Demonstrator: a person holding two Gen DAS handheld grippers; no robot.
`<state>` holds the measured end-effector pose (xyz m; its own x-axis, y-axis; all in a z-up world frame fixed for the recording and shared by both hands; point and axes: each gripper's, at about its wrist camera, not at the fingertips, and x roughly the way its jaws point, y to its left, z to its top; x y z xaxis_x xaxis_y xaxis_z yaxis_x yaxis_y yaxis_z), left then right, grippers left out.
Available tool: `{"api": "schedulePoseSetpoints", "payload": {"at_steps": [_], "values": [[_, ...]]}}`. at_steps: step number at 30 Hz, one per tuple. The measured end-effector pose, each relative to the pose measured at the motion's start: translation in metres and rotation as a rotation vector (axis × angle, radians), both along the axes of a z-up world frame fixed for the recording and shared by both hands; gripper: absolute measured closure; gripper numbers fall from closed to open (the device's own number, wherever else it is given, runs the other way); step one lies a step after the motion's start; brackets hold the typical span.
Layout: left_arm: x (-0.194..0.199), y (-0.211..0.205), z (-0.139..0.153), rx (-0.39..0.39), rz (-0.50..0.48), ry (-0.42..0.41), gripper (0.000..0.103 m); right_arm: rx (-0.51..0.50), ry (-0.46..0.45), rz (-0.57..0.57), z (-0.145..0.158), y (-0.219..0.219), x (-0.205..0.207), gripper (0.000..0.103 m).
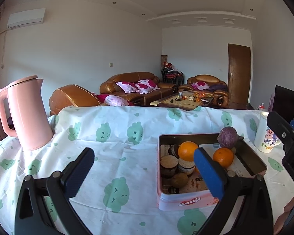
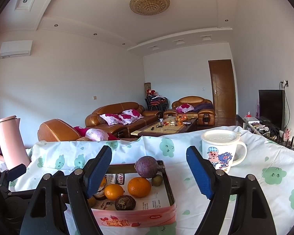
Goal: Organize fruits
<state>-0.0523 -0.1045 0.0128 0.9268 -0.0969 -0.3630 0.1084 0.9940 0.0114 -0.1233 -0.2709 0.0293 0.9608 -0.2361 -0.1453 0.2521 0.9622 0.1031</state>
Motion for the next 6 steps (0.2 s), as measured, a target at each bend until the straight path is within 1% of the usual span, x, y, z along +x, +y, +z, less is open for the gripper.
{"api": "schedulePoseSetpoints", "payload": {"at_steps": [6], "values": [[0.0005,-0.0001,0.0002,-0.003,0.005,0.013,0.0,0.001,0.0,0.0,0.0003,0.0,0.0,0.023]]}}
